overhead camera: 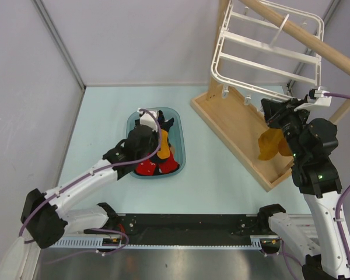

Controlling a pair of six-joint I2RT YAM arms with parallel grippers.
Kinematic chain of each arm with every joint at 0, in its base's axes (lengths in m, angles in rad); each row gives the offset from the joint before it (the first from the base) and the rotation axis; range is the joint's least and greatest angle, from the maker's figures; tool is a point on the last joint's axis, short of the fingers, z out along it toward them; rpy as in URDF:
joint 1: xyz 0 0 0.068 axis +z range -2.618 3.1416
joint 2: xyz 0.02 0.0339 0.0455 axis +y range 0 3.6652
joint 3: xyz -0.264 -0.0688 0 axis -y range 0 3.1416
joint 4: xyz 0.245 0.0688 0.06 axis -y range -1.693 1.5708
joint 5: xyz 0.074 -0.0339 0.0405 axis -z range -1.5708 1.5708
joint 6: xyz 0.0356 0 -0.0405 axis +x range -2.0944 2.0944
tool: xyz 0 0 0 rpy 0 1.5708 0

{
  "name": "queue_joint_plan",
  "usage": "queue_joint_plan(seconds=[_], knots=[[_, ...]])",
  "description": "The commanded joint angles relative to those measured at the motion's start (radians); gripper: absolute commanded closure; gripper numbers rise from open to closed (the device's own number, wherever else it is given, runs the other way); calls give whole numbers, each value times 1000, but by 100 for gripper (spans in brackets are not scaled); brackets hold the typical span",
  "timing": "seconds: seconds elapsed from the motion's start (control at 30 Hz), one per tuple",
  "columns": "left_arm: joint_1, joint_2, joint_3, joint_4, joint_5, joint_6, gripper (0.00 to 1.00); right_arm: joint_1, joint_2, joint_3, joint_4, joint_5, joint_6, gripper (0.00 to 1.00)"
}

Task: Clip the socks to the hanger
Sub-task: Pick up the sock from the bin, then clamp the sock onto the hanger.

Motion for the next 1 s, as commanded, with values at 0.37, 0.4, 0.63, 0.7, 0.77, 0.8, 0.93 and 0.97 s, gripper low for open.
queue_joint_plan(seconds=[0.37,0.4,0.63,0.7,0.77,0.8,0.93,0.97], knots=[[-20,-41,57,390,566,284,100,-5,-12,0,65,-142,-47,100],[-29,-22,80,389,580,287,100,-5,-11,0,68,-151,-51,100],[-137,144,286,430,624,339,99,-5,-6,0,82,-205,-63,100],[-152,187,336,430,638,342,100,-8,-5,0,88,-228,-64,100],[-173,247,406,429,638,354,100,-7,-3,0,90,-251,-67,100],[-181,265,429,427,638,359,100,-8,-3,0,93,-258,-74,100],[-207,369,569,389,644,358,100,-8,-2,0,100,-304,-86,100],[-209,382,586,386,643,354,100,-10,-2,0,99,-309,-89,100]])
